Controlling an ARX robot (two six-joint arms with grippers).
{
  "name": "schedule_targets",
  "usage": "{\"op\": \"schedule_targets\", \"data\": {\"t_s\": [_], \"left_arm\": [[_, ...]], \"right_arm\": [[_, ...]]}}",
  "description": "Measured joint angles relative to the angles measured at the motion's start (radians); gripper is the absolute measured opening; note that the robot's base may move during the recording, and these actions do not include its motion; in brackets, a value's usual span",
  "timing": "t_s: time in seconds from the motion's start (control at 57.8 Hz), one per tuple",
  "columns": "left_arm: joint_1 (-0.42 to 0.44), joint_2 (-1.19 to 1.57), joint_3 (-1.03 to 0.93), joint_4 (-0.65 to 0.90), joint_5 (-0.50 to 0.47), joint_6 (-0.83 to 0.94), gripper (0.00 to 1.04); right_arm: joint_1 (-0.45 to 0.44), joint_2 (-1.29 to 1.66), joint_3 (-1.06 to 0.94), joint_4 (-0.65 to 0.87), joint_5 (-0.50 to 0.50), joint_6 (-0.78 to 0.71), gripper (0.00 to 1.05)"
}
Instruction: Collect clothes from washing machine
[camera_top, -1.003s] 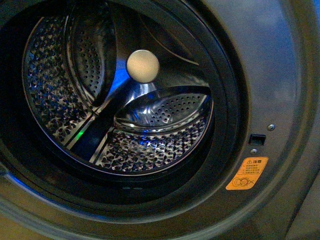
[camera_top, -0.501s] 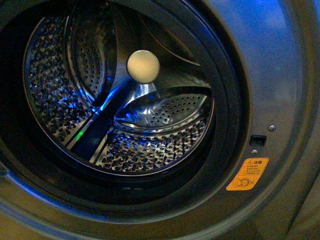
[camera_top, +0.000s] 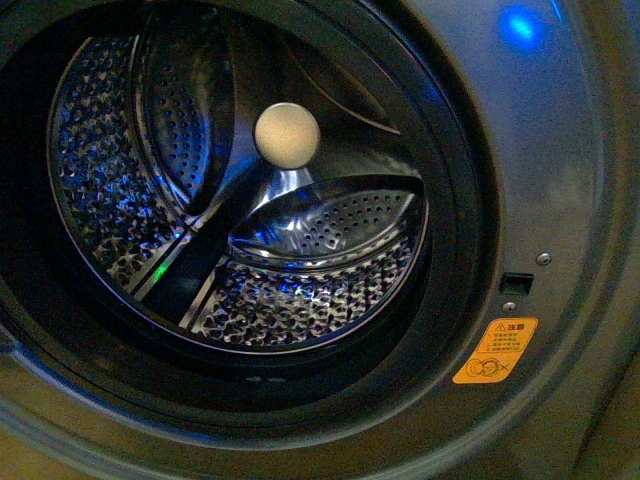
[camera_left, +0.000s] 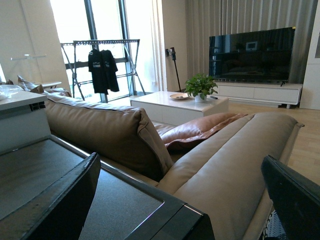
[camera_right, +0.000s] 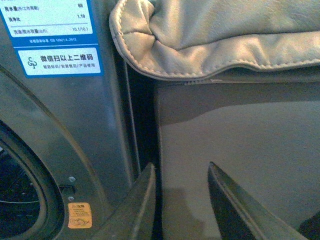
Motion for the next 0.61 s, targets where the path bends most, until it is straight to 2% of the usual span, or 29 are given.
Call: {"op": "schedule_targets", "data": {"t_s": [0.121,0.19,0.277,0.294,0.38,0.467,0.605], "left_arm": [[0.007,0.007,0.045,-0.065,-0.041,-0.023,0.98],[0.029,0.009,0.083,-0.161,-0.105,-0.053,0.98],[0.075,-0.014,0.093,-0.269,-0.189,-0.100,0.98],[0.098,-0.048,0.047,-0.315,-0.243,-0.119,0.98],[0.164,-0.182,-0.159,-0.326,-0.351,-0.173,0.98],[0.225,-0.323,-0.371,-0.286,-0.393,-0.225,0.98],[0.249,-0.440,-0.539,-0.230,-0.398,-0.253,0.98]], "right_arm": [[0.000,-0.041,-0.055,0.014,0.004,-0.005,0.12],[0.000,-0.062,-0.084,0.018,0.003,-0.011,0.01],[0.000,-0.087,-0.115,0.019,0.004,-0.011,0.02],[0.000,-0.093,-0.122,0.020,0.004,-0.011,0.02],[0.000,-0.118,-0.145,0.020,0.005,-0.011,0.02],[0.000,-0.141,-0.165,0.020,0.004,-0.011,0.02],[0.000,-0.173,-0.189,0.017,0.003,-0.011,0.02]]}}
